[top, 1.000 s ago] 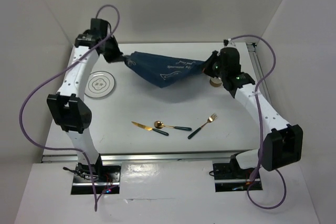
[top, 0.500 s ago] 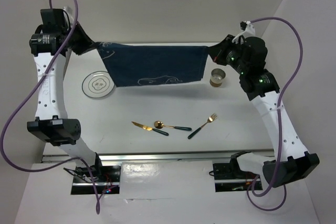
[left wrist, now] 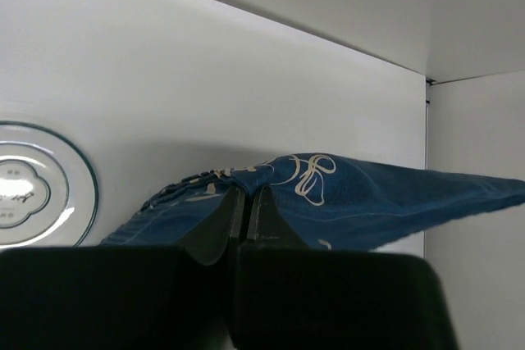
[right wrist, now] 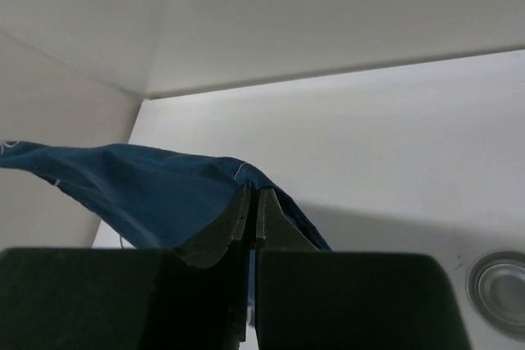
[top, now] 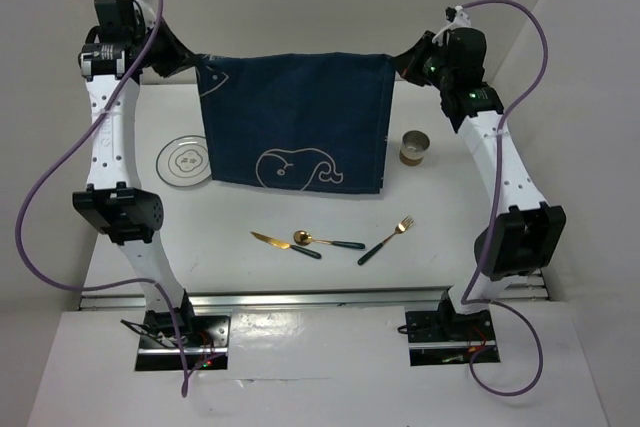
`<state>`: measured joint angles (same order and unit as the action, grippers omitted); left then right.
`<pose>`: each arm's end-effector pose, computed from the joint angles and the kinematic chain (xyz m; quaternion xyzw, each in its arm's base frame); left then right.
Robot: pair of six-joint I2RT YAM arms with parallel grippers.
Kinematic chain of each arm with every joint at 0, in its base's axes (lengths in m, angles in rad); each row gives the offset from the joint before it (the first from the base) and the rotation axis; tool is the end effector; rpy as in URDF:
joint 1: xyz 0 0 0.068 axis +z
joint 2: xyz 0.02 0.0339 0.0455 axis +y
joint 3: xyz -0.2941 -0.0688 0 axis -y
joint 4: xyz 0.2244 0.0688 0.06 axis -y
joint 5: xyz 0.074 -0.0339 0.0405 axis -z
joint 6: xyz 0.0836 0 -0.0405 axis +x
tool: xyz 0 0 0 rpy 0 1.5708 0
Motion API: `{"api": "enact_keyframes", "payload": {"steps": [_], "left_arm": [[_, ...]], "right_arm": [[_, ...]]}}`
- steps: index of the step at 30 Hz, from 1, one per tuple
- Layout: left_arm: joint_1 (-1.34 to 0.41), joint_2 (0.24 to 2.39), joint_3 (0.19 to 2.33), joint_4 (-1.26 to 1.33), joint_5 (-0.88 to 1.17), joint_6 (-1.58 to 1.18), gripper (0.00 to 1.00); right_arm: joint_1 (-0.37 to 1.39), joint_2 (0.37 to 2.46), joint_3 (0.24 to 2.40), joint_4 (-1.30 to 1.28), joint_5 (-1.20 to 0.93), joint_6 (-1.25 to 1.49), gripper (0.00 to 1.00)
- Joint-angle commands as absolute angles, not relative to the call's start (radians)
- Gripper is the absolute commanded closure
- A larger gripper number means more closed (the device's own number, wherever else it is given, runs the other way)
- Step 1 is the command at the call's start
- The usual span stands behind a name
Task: Set the dinner table for one person
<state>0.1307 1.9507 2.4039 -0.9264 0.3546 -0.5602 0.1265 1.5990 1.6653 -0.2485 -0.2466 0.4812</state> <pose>0.4402 0.0286 0.4694 -0.1978 0.8213 -0.2564 0.4696 0.3950 0.0708 0.4541 0.0571 0.7646 0.2802 0.5776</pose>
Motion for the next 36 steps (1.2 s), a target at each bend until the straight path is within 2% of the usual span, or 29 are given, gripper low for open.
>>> {"api": "enact_keyframes", "payload": {"steps": [1, 7, 11, 15, 19, 22, 23, 24, 25, 26, 27, 28, 30, 31, 32, 33, 34, 35, 36], "left_arm": [[0.135, 1.962, 2.448, -0.810, 0.411, -0.592, 1.00], [0.135, 1.991, 2.477, -0.707, 0.463, -0.644, 1.00], [0.144, 1.971, 2.455, -0.686, 0.483, -0.655, 1.00], [0.144, 1.896, 2.262, -0.667, 0.483, -0.635, 1.00], [0.144, 1.677, 1.816, -0.573, 0.474, -0.595, 1.00], [0.144, 1.588, 1.581, -0.561, 0.474, -0.595, 1.00], [0.144, 1.547, 1.541, -0.596, 0.489, -0.586, 0.93], [0.144, 1.523, 1.501, -0.613, 0.489, -0.586, 0.79], [0.144, 1.500, 1.418, -0.614, 0.477, -0.575, 0.30], [0.144, 1.473, 1.384, -0.623, 0.477, -0.575, 0.14], [0.144, 1.427, 1.359, -0.647, 0.460, -0.562, 0.01], [0.144, 1.407, 1.321, -0.647, 0.460, -0.561, 0.00], [0.144, 1.378, 1.310, -0.657, 0.431, -0.551, 0.00], [0.144, 1.378, 1.299, -0.657, 0.431, -0.540, 0.00], [0.135, 1.378, 1.299, -0.657, 0.420, -0.540, 0.05], [0.135, 1.388, 1.308, -0.657, 0.420, -0.522, 0.16], [0.120, 1.437, 1.319, -0.657, 0.420, -0.512, 0.34], [0.092, 1.471, 1.356, -0.657, 0.420, -0.512, 0.77], [0.077, 1.508, 1.376, -0.672, 0.405, -0.512, 0.97]], "right_arm": [[0.103, 1.632, 1.776, -0.127, -0.276, 0.474, 1.00], [0.071, 1.683, 1.844, -0.107, -0.288, 0.474, 1.00], [0.071, 1.634, 1.754, -0.078, -0.288, 0.474, 1.00], [0.071, 1.565, 1.619, -0.089, -0.310, 0.483, 1.00], [0.071, 1.447, 1.328, -0.075, -0.328, 0.505, 1.00], [0.083, 1.349, 1.148, -0.066, -0.347, 0.514, 1.00], [0.098, 1.310, 1.114, -0.077, -0.347, 0.514, 1.00], [0.098, 1.295, 1.085, -0.099, -0.333, 0.502, 1.00], [0.112, 1.286, 1.044, -0.129, -0.319, 0.502, 0.91], [0.121, 1.260, 1.026, -0.177, -0.319, 0.492, 0.77], [0.121, 1.246, 1.008, -0.196, -0.293, 0.480, 0.43], [0.121, 1.232, 0.982, -0.213, -0.281, 0.480, 0.34], [0.130, 1.192, 0.970, -0.253, -0.256, 0.468, 0.19], [0.130, 1.192, 0.969, -0.253, -0.247, 0.468, 0.16], [0.146, 1.181, 0.969, -0.262, -0.247, 0.454, 0.16], [0.158, 1.190, 0.969, -0.273, -0.233, 0.454, 0.16], [0.187, 1.201, 0.985, -0.273, -0.207, 0.454, 0.18], [0.202, 1.241, 1.008, -0.273, -0.207, 0.454, 0.36], [0.219, 1.271, 1.021, -0.285, -0.192, 0.454, 0.52]]}}
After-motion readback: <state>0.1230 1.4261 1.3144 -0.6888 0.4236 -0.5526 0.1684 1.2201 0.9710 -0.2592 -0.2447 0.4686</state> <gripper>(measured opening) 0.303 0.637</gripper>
